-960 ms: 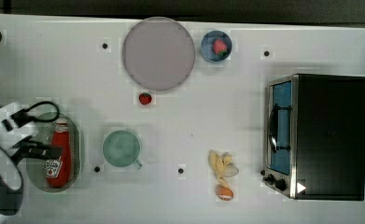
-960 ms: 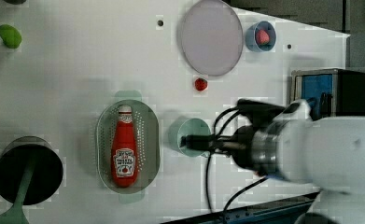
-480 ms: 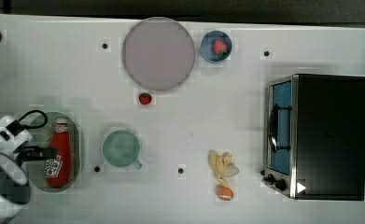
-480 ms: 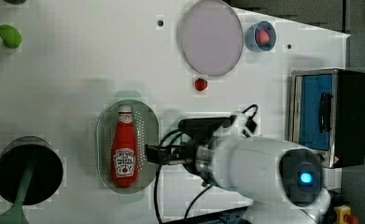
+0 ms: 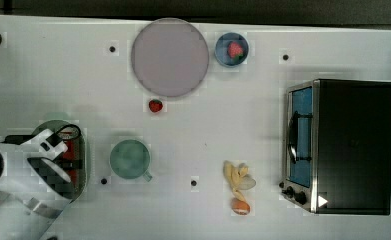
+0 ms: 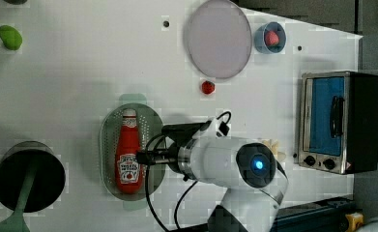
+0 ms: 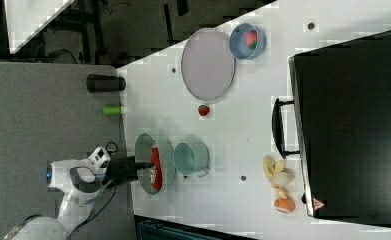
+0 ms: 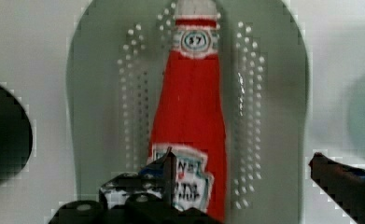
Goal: Pick ketchup from strainer and place it on the table
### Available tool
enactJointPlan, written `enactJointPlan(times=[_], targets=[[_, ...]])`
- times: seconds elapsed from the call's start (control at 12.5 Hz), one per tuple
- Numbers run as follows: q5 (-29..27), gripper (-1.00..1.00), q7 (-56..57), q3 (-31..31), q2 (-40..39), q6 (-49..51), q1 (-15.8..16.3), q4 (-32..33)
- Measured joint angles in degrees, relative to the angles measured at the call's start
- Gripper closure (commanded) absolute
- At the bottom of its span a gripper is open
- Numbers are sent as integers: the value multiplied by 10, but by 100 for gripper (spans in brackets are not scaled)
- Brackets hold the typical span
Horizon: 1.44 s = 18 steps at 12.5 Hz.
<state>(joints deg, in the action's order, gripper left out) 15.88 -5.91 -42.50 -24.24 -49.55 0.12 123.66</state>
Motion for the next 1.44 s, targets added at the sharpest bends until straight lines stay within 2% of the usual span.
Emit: enactJointPlan(times=[0.32,0.56,0.64,0.88,0.96,1.2,1.44], targets=[[81,-100,-60,7,-91,-51,3,-4],[135,-100,-112,18,-111,-83,17,-3],[135,-91,-127,18,-118,-93,20,-4],[147,-20,-141,33,-125,-94,39,-9],[150,-13,-145,32,-125,-93,40,-11],[134,-13,-148,27,-116,-93,36,-9],[23,-13,-148,-34,-63,-62,-11,1]])
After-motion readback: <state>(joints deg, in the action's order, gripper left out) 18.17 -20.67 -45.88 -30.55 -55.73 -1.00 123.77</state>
